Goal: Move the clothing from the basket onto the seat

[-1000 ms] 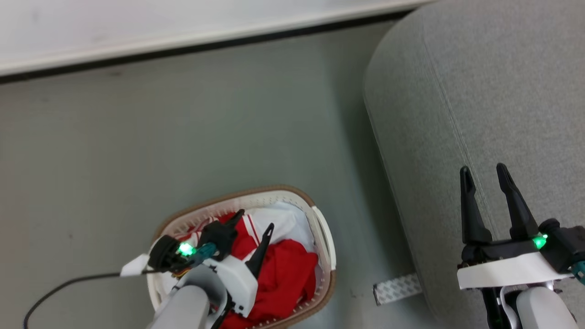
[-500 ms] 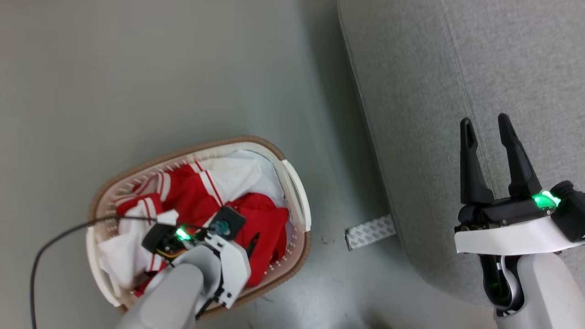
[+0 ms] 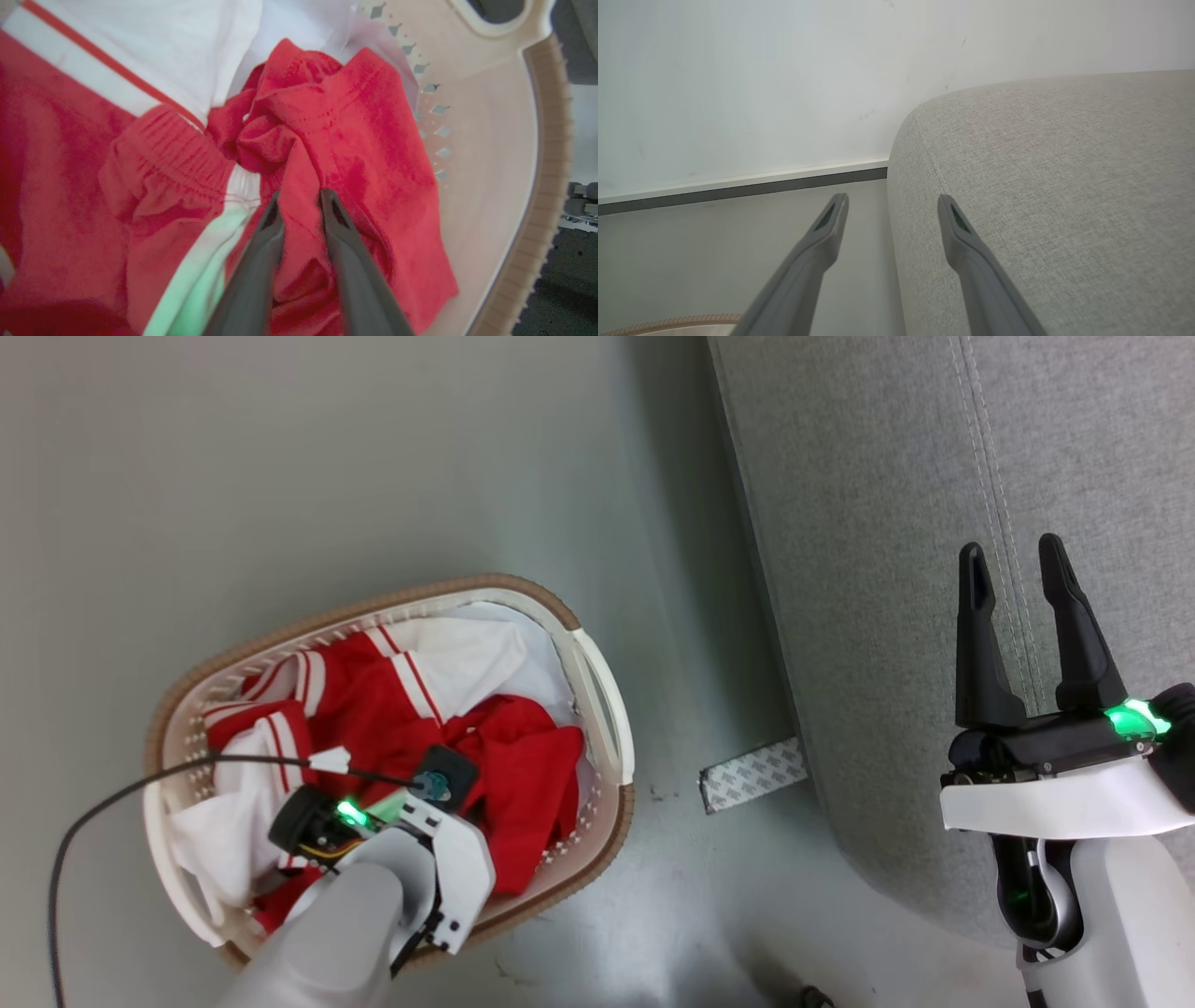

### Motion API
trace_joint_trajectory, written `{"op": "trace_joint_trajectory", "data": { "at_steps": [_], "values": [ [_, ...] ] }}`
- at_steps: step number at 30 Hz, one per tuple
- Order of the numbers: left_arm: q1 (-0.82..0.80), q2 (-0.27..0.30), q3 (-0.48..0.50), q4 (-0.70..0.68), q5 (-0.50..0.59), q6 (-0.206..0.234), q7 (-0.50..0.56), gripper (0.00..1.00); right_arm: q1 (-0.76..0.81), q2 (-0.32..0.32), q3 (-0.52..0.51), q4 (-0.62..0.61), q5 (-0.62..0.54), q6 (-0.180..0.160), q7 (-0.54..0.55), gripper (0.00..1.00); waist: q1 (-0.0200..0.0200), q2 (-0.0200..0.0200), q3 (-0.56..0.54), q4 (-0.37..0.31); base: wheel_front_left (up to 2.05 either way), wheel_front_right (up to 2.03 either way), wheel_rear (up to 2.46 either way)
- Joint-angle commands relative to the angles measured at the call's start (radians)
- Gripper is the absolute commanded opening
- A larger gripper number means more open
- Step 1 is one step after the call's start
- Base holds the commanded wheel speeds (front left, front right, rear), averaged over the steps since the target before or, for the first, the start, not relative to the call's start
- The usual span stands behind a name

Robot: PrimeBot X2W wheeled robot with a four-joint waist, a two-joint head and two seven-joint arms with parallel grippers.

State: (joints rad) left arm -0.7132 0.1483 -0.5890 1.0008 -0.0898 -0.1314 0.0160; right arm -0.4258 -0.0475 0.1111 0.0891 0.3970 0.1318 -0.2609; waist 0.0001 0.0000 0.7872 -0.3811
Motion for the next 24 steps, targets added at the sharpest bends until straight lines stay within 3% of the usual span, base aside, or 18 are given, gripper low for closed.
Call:
{"op": "trace_joint_trajectory", "data": {
  "at_steps": [1, 12, 24],
  "values": [
    [-0.01, -0.004, 0.0, 0.012, -0.02, 0.003, -0.021, 0.0, -0.005, -0.001, -0.009, 0.004, -0.013, -0.002, -0.002, 1.0, -0.0001, 0.0, -0.016, 0.012, 0.0, 0.0, 0.0],
    [0.097, -0.064, 0.047, -0.036, -0.185, 0.002, -0.207, 0.0, 0.092, -0.002, -0.037, 0.065, -0.063, -0.002, -0.002, 1.0, -0.0001, 0.0, -0.281, 0.108, 0.0, 0.0, 0.0],
    [0.274, -0.09, 0.042, -0.261, -0.314, 0.019, -0.202, 0.0, 0.271, -0.003, -0.107, 0.128, -0.14, -0.002, -0.002, 1.0, -0.0001, 0.0, -0.619, 0.236, 0.0, 0.0, 0.0]
  ]
}}
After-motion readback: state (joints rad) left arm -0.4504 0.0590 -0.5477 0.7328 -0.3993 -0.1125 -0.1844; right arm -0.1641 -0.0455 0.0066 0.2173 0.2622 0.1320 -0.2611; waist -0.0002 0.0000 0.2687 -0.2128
